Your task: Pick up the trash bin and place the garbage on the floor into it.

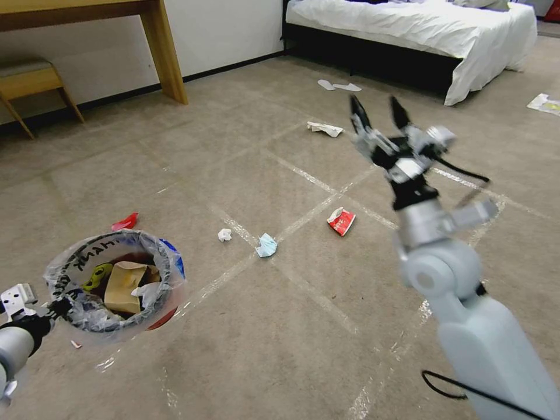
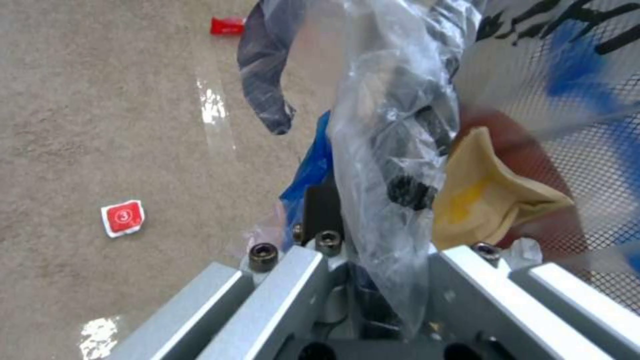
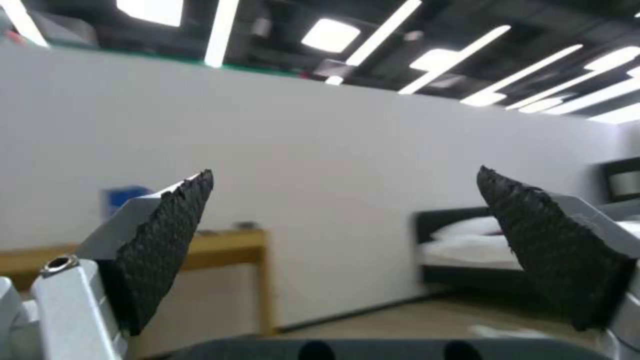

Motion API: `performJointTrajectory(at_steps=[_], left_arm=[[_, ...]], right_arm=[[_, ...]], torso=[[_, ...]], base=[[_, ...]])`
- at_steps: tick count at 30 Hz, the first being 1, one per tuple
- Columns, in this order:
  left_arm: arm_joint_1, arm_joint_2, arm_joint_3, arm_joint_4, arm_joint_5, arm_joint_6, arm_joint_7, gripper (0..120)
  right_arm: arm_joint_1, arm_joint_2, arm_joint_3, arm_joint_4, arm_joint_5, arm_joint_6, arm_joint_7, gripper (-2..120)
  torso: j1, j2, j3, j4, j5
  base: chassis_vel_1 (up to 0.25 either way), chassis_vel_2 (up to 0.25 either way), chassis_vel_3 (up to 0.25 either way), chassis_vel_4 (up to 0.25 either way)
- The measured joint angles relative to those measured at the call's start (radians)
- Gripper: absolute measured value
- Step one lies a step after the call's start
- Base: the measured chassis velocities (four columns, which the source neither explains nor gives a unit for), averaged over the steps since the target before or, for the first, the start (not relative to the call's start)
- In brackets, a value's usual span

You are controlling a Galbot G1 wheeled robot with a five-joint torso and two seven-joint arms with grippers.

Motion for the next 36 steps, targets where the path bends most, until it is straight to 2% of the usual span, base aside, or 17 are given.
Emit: performJointTrajectory(at_steps=[2,3,4,7,9,12,20,27,36], left_arm=[[-0.001,-0.010,0.001,-0.005,0.004,-0.001,0.001,0],[-0.001,-0.010,0.001,-0.005,0.004,-0.001,0.001,0],[-0.001,-0.015,0.004,-0.008,0.008,-0.001,0.001,0],[-0.001,-0.022,0.008,-0.009,0.022,-0.002,0.006,0],[-0.001,-0.035,0.013,-0.010,0.053,-0.009,0.018,0],[-0.003,-0.047,0.014,-0.013,0.065,-0.013,0.022,0],[0.002,-0.070,0.015,-0.023,0.081,-0.015,0.032,0],[0.012,-0.068,0.004,-0.024,0.080,-0.016,0.033,0],[0.014,-0.059,0.000,-0.013,0.075,-0.017,0.035,0]], right_arm=[[-0.097,0.017,0.067,0.007,-0.061,0.035,0.006,100],[-0.097,0.017,0.067,0.007,-0.061,0.035,0.006,100],[-0.155,0.045,0.087,0.011,-0.084,0.046,0.019,100],[-0.197,0.075,0.093,0.019,-0.108,0.049,0.043,100],[-0.267,0.121,0.103,0.022,-0.183,0.051,0.077,100],[-0.312,0.140,0.114,0.004,-0.244,0.061,0.092,100],[-0.330,0.146,0.106,-0.049,-0.321,0.096,0.094,100],[-0.315,0.158,0.080,-0.066,-0.326,0.090,0.101,100],[-0.302,0.164,0.062,-0.075,-0.324,0.082,0.107,100]], torso=[[0.000,0.000,0.000,0.0000,-0.0002],[0.000,0.000,0.000,0.0000,-0.0002],[0.000,0.000,0.000,-0.0001,0.0000],[0.000,0.000,0.000,0.0001,-0.0001],[0.000,0.000,0.000,0.0002,-0.0003],[0.000,0.000,0.000,0.0001,-0.0003],[0.000,0.000,0.000,0.0001,-0.0004],[0.000,0.000,0.000,0.0001,-0.0004],[0.000,0.000,0.000,0.0000,-0.0004]], base=[[0.000,0.000,0.000,0.000],[0.000,0.000,0.000,0.000],[0.000,0.000,0.000,0.000],[0.000,0.000,0.000,0.000],[0.000,0.000,0.000,0.000],[0.000,0.000,0.000,0.000],[0.000,0.000,0.000,0.000],[-0.021,0.022,0.030,-0.021],[-0.149,0.136,0.144,-0.143]])
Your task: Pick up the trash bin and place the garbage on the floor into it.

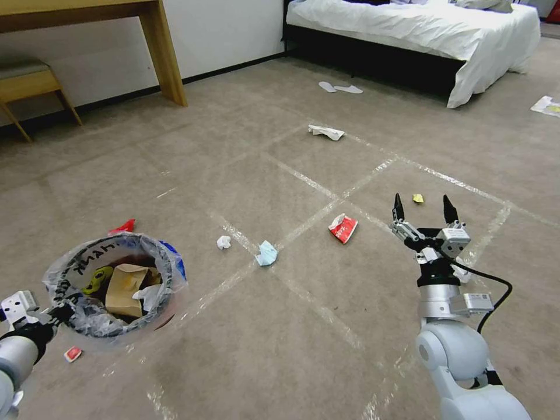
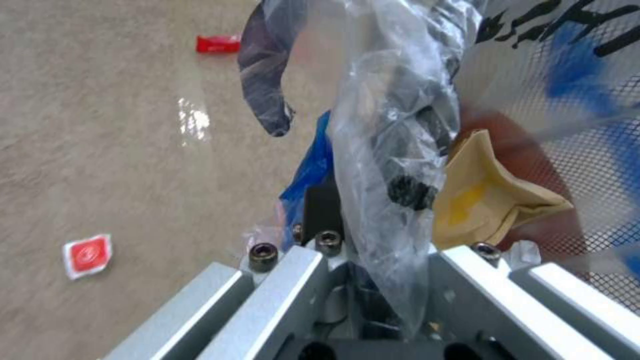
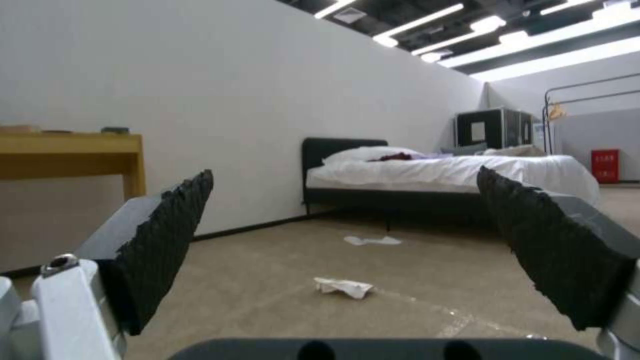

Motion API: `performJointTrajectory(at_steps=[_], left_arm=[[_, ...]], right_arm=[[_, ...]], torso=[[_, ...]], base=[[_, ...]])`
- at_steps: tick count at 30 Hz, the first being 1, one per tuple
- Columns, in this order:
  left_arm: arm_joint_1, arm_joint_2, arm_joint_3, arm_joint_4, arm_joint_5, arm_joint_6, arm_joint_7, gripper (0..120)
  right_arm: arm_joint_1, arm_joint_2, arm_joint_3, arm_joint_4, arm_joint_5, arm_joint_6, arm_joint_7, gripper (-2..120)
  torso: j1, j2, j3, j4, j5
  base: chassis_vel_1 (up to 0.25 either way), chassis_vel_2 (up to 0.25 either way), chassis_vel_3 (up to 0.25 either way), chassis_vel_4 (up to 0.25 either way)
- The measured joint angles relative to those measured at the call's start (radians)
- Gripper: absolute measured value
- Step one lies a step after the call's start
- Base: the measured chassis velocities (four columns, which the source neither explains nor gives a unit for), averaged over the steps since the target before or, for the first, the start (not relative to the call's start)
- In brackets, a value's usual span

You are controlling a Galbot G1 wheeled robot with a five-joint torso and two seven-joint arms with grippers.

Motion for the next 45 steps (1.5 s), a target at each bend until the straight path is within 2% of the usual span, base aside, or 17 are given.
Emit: performJointTrajectory(at_steps=[31,45], left_arm=[[-0.033,0.010,0.012,0.060,0.001,-0.002,0.002,0],[-0.036,0.011,0.011,0.065,0.002,-0.003,0.004,0]], right_arm=[[0.054,0.010,-0.036,-0.074,0.006,-0.004,0.015,100],[0.051,0.013,-0.045,-0.075,0.013,-0.004,0.022,100]], torso=[[0.000,0.000,0.000,0.0001,0.0000],[0.000,0.000,0.000,0.0001,0.0000]], base=[[-0.107,0.112,0.103,-0.111],[-0.019,0.013,0.015,-0.019]])
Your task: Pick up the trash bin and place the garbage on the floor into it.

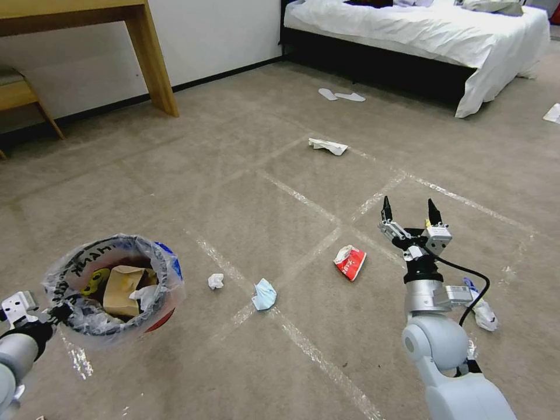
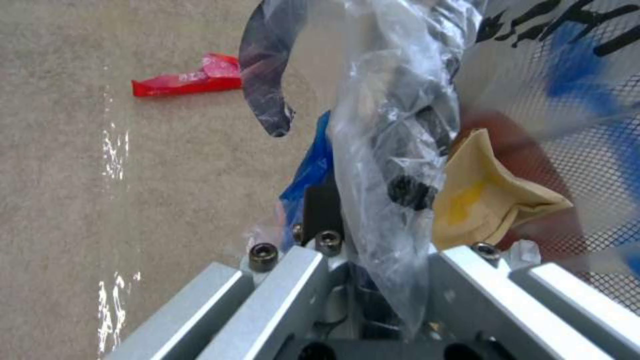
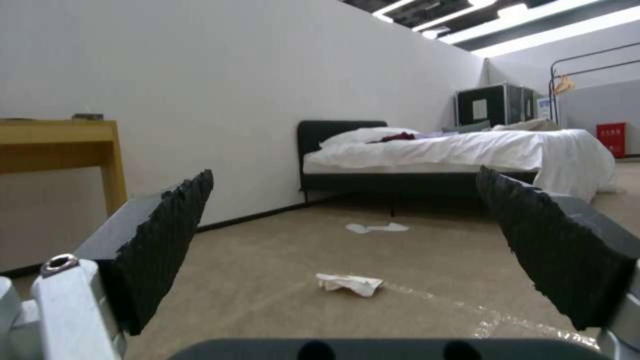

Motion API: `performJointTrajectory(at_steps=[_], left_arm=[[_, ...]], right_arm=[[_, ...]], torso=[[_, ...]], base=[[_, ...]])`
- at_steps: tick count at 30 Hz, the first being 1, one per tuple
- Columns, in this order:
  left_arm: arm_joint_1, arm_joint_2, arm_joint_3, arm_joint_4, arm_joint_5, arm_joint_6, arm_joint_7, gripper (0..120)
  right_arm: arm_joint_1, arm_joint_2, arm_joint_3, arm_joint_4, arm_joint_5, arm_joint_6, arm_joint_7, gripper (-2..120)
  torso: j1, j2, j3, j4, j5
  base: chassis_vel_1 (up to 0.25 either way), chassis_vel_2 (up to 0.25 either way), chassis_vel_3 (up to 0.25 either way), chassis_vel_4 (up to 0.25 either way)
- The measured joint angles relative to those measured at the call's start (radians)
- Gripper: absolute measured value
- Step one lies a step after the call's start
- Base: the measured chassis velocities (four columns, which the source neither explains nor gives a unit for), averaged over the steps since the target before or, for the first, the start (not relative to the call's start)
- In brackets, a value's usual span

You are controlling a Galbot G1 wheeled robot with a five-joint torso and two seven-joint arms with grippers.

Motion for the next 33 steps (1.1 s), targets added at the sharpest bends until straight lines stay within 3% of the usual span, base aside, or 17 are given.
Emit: performJointTrajectory(at_steps=[33], left_arm=[[0.016,-0.011,-0.031,-0.019,-0.015,-0.003,0.000,0]], right_arm=[[0.007,0.028,-0.007,-0.008,-0.036,-0.005,-0.010,100]], torso=[[0.000,0.000,0.000,0.0000,0.0000]], base=[[-0.016,0.014,0.017,-0.015]])
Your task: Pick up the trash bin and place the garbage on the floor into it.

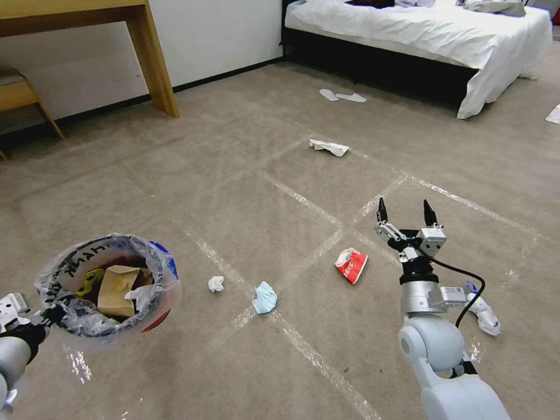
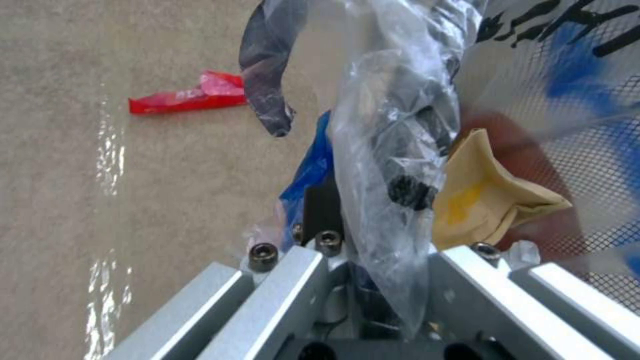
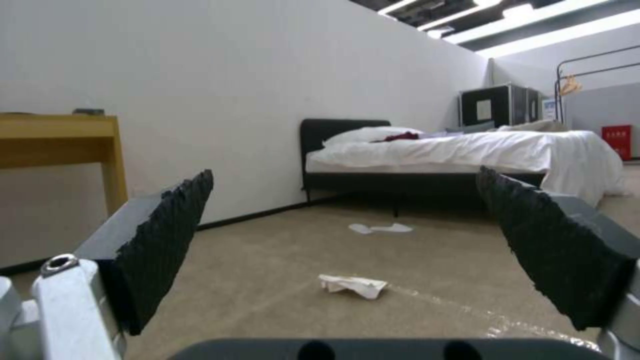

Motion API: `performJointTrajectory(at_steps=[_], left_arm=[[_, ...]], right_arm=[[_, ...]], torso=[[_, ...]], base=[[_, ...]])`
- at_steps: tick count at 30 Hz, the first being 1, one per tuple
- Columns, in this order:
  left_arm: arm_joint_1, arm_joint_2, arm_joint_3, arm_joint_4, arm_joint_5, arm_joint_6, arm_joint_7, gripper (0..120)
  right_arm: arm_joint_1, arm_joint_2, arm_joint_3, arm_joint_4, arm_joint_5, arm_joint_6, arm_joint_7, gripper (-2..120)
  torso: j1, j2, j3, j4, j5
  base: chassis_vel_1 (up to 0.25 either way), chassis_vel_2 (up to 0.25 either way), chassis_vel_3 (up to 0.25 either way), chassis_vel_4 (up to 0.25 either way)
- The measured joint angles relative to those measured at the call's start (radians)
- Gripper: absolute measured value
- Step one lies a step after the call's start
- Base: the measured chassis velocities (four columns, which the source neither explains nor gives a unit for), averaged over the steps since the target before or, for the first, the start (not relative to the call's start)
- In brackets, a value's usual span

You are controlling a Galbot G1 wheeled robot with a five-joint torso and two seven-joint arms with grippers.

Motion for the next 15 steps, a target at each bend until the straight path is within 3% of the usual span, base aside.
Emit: performJointTrajectory(at_steps=[7,15], left_arm=[[0.001,0.003,-0.004,0.004,-0.003,-0.001,0.000,0],[-0.008,0.005,-0.003,0.013,-0.003,-0.002,0.000,0]], right_arm=[[0.007,0.009,-0.005,-0.020,-0.012,0.001,0.000,100],[0.034,0.002,-0.018,-0.042,0.004,-0.037,0.036,100]], torso=[[0.000,0.000,0.000,0.0000,0.0000],[0.000,0.000,0.000,-0.0003,0.0000]], base=[[-0.084,0.081,0.075,-0.078],[-0.025,0.012,0.023,-0.013]])
